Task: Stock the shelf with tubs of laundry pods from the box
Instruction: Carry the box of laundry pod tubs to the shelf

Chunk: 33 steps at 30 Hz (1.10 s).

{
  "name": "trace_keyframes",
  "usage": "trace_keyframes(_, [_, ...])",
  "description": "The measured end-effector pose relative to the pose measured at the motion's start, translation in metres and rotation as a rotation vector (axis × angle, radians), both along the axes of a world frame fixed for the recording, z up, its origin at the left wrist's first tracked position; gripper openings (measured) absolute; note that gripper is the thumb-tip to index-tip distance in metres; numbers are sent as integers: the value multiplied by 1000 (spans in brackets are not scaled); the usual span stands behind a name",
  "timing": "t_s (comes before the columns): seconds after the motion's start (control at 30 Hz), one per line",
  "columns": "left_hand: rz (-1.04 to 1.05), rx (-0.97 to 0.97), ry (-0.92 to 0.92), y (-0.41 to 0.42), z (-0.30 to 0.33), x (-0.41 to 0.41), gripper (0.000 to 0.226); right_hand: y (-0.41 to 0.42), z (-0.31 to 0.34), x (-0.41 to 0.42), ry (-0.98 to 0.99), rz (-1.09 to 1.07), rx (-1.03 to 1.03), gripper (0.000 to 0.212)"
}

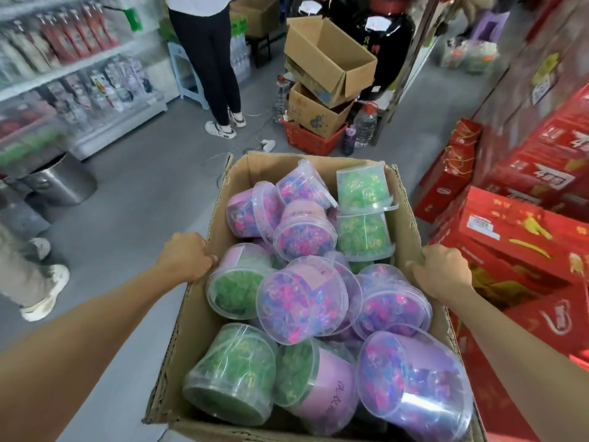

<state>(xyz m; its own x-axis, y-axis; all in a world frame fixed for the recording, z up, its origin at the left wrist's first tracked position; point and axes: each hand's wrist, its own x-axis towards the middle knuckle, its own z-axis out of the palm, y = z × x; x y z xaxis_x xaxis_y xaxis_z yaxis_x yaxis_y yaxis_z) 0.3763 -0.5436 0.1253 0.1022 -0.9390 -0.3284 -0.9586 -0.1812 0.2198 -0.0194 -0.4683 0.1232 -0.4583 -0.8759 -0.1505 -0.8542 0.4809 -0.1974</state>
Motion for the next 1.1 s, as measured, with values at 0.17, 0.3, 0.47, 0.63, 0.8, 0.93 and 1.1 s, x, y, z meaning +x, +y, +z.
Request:
trace_keyframes(0.17, [-147, 25, -44, -117, 0, -38, 39, -87, -1, -29, 20, -76, 3, 26])
trace_keyframes(0.3, [-295, 4, -86, -223, -4, -76, 41, -154, -6, -56, 34, -147, 25, 30])
trace_keyframes(0.47, [-501, -46, -143, -346, 2, -131, 40, -227, 1, -94, 7, -281, -1, 22])
trace_keyframes(0.63, [-578, -54, -155, -449, 5, -201, 38, -304, 4, -151, 1, -344, -2, 24])
trace_keyframes(0.8, [-648, -68, -169, -538, 5, -288, 34, -386, 1, -224, -8, -374, -23, 23])
trace_keyframes(0.93, [-642, -85, -176, -609, 0, -356, 37, -454, 7, -288, -8, -406, -19, 23])
trace_keyframes(1.1, [-584, -69, -106, -696, -1, -440, 33, -532, 17, -366, 17, -416, 7, 23])
